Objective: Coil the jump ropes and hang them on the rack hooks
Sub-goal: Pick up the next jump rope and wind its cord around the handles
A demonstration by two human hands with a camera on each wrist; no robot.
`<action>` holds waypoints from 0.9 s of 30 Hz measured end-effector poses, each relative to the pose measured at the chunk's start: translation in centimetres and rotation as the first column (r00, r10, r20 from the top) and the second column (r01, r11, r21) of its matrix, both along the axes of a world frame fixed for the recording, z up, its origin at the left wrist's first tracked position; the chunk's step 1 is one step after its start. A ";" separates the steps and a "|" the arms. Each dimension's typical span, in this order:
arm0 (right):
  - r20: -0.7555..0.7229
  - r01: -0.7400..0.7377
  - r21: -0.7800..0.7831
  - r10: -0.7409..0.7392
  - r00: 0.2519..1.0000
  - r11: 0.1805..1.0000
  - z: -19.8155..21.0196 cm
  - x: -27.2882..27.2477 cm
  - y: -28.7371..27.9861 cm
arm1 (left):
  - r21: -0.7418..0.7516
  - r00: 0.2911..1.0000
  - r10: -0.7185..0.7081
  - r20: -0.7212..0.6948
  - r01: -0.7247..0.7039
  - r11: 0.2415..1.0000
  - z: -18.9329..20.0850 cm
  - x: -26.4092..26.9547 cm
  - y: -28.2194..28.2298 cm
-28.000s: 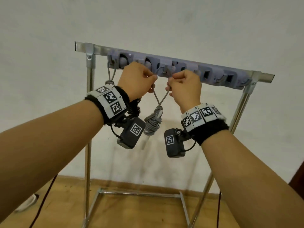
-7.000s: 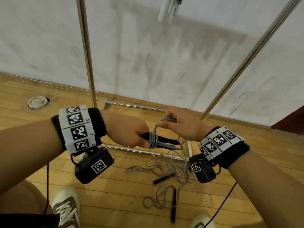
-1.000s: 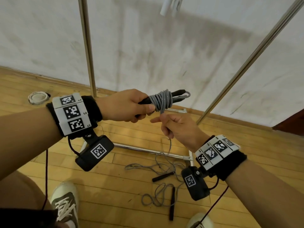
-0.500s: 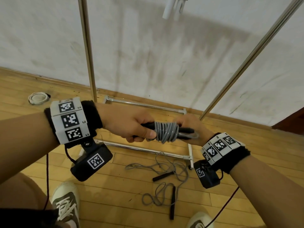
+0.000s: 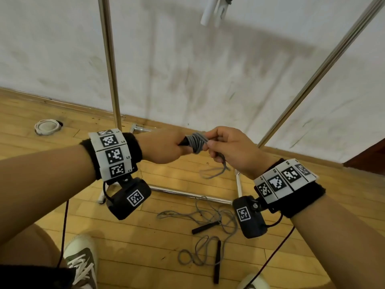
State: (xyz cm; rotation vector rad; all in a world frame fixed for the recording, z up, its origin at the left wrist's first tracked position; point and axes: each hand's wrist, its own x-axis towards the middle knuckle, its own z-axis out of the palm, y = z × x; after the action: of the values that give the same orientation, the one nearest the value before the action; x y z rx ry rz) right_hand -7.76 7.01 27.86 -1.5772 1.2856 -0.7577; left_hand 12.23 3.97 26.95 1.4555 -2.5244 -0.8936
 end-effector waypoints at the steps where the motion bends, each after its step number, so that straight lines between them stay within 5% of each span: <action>1: 0.048 0.028 -0.024 -0.027 0.998 0.999 -0.1 0.2 0.1 | -0.004 0.998 0.040 -0.045 -0.040 0.999 0.3 0.1 -0.3; 5: 0.115 0.121 -0.100 -0.110 0.987 0.988 -1.1 0.8 0.9 | 0.067 0.960 0.155 -0.232 -0.143 0.987 0.9 0.4 -0.7; 11: 0.137 0.140 -0.072 -0.130 0.982 0.988 -1.9 0.5 1.5 | 0.133 0.922 0.151 -0.356 -0.110 0.985 1.4 0.3 0.0; 18: 0.332 -0.192 0.060 0.161 0.930 0.980 -2.3 -1.4 2.1 | 0.223 0.890 0.066 -0.451 0.041 0.974 2.3 0.9 0.8; 24: -0.035 -0.070 0.064 0.072 0.997 0.995 -3.4 -2.6 2.6 | 0.274 0.895 -0.102 -0.435 0.240 0.931 2.5 1.3 1.5; 27: -0.178 -0.130 -0.018 0.125 0.976 0.991 -4.1 -2.6 2.2 | 0.293 0.903 -0.156 -0.400 0.287 0.912 2.4 1.5 1.8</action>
State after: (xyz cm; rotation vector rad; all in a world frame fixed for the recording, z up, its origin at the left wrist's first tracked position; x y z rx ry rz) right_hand -10.35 9.18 23.72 -1.7647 1.2894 -0.5689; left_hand 13.73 5.73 29.35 0.9423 -2.3557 -1.5550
